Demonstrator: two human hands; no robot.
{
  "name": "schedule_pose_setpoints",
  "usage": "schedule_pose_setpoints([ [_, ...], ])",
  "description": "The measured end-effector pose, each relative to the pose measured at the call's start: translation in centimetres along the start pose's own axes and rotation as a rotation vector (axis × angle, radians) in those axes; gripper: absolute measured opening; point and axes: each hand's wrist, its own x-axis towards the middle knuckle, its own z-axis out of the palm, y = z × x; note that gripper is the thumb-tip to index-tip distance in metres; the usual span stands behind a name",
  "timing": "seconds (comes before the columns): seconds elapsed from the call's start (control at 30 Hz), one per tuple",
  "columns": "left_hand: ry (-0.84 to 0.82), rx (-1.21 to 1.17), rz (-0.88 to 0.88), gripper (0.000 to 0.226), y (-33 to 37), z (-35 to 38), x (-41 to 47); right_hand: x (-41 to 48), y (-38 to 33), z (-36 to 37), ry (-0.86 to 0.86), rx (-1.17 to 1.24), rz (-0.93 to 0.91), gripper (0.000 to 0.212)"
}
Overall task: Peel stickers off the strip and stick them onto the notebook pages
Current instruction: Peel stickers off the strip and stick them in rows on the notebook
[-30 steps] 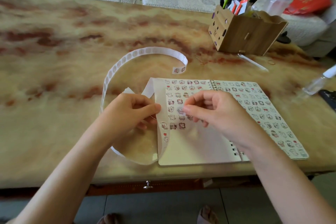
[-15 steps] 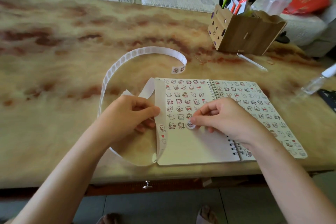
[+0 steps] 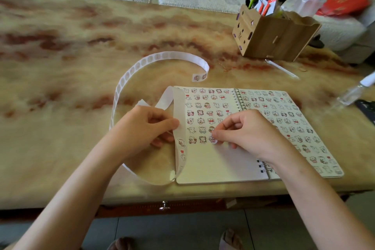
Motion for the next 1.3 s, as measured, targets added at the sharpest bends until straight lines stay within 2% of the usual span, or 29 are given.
schedule_pose_setpoints([
  [0.83, 0.013, 0.011, 0.013, 0.013, -0.10, 0.12, 0.20, 0.16, 0.66, 0.56, 0.062, -0.127, -0.041, 0.006],
  [1.03, 0.010, 0.015, 0.017, 0.013, -0.22, 0.06, 0.26, 0.16, 0.95, 0.29, 0.063, -0.182, -0.063, 0.012],
  [1.17, 0.013, 0.022, 0.017, 0.014, -0.20, 0.10, 0.24, 0.41, 0.87, 0.03, 0.025, -0.212, -0.051, 0.029],
  [1.3, 0.019, 0.046, 0.010, 0.016, -0.43, 0.04, 0.38, 0.56, 0.99, -0.19, -0.017, -0.250, -0.059, 0.015],
])
